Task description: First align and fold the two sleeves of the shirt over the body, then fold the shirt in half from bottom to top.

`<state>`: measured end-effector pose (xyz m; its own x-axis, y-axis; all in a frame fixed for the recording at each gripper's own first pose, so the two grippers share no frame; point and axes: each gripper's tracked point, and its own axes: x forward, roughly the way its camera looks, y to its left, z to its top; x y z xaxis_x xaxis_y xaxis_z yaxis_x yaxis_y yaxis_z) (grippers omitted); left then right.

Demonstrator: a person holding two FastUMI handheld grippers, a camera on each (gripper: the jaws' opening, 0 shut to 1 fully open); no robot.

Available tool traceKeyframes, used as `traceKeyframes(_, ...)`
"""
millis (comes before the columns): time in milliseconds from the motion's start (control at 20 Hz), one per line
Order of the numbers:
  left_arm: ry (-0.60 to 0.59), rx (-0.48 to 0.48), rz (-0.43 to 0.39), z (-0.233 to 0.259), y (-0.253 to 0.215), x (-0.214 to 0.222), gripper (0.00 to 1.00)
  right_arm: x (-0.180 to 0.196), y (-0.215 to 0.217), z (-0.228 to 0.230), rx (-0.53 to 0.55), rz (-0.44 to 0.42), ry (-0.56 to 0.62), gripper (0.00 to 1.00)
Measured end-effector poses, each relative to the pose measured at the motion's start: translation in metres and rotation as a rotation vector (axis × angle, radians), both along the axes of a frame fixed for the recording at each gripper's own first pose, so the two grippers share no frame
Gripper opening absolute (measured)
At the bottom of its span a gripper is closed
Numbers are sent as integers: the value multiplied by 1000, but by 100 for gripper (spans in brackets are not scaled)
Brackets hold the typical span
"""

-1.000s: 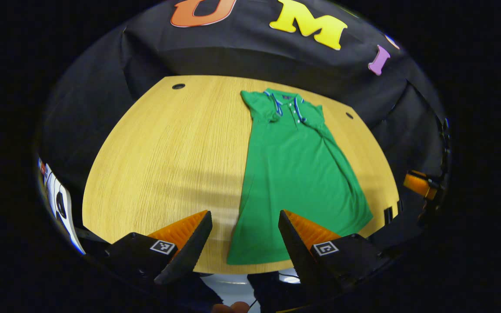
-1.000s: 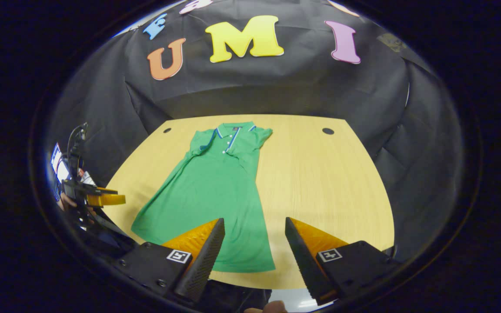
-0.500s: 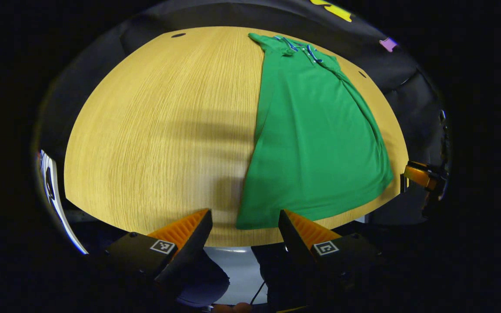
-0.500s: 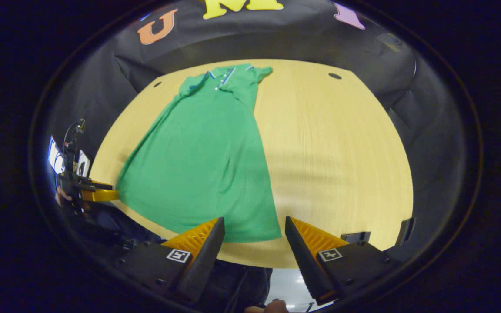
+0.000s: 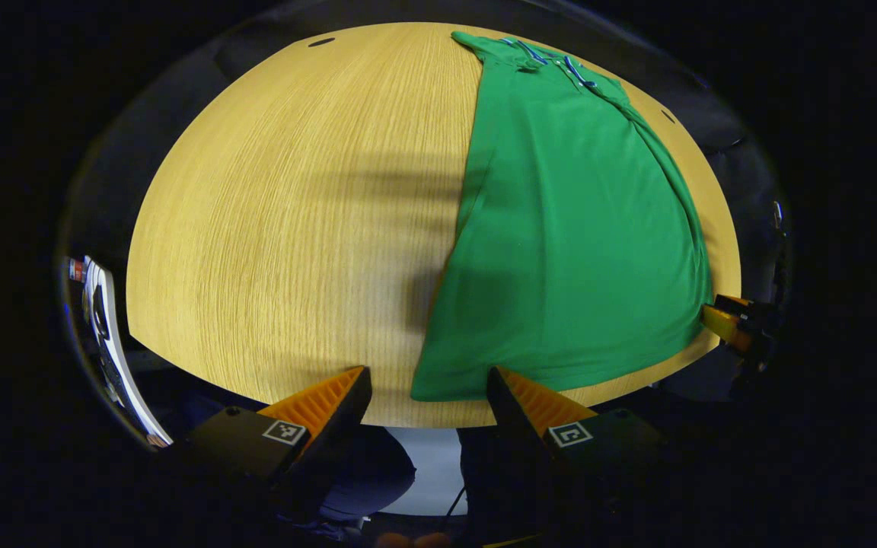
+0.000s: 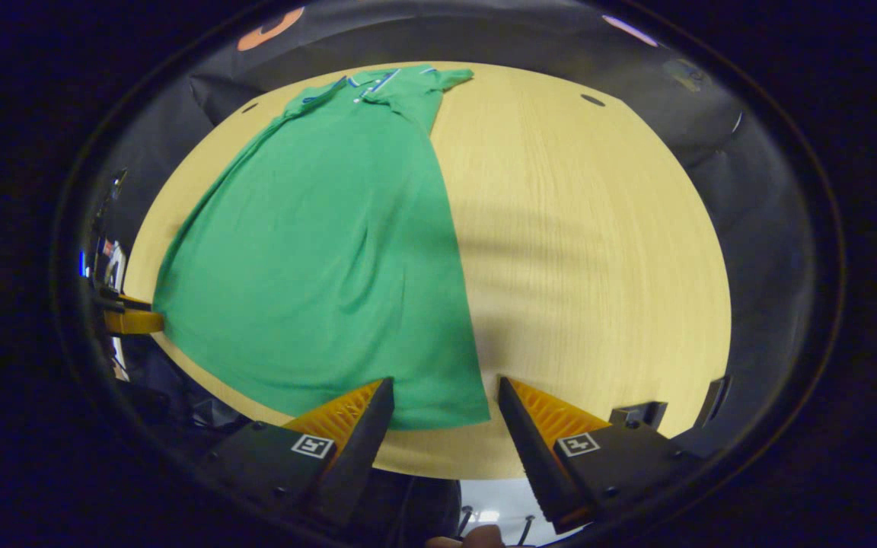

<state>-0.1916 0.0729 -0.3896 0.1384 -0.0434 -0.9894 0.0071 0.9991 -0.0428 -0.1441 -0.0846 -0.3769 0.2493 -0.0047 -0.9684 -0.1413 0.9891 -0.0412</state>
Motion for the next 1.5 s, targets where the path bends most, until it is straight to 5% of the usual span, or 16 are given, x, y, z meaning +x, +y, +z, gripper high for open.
traceKeyframes(350, 21, 26, -30, -2, -8, 1, 97, -3, 1, -3, -2, -16, 20, 91)
traceKeyframes(400, 21, 21, -23, 1, -12, 3, 95, -4, 1, -1, -2, -18, 25, 81)
traceKeyframes(500, 13, 20, -45, -2, -24, 5, 73, -5, 3, -1, 8, -41, 20, 43)
traceKeyframes(550, 5, 15, -60, -2, -32, 7, 54, -5, 3, -3, 15, -52, 15, 24)
traceKeyframes(600, -13, 7, -65, -2, -39, 5, 43, -5, 3, -1, 23, -61, 20, 19)
traceKeyframes(650, -34, 12, -66, -2, -41, 6, 16, -4, 3, -2, 32, -66, 30, 13)
traceKeyframes(700, -55, -6, -73, -2, -42, 7, 9, -3, 3, -2, 44, -69, 35, 6)
traceKeyframes(950, -58, -236, 19, 14, -54, -4, 4, -6, 11, 12, 170, -134, 87, 6)
traceKeyframes(1500, -210, -318, 17, 81, -47, 36, 4, 34, 5, 82, 373, -200, -21, 6)
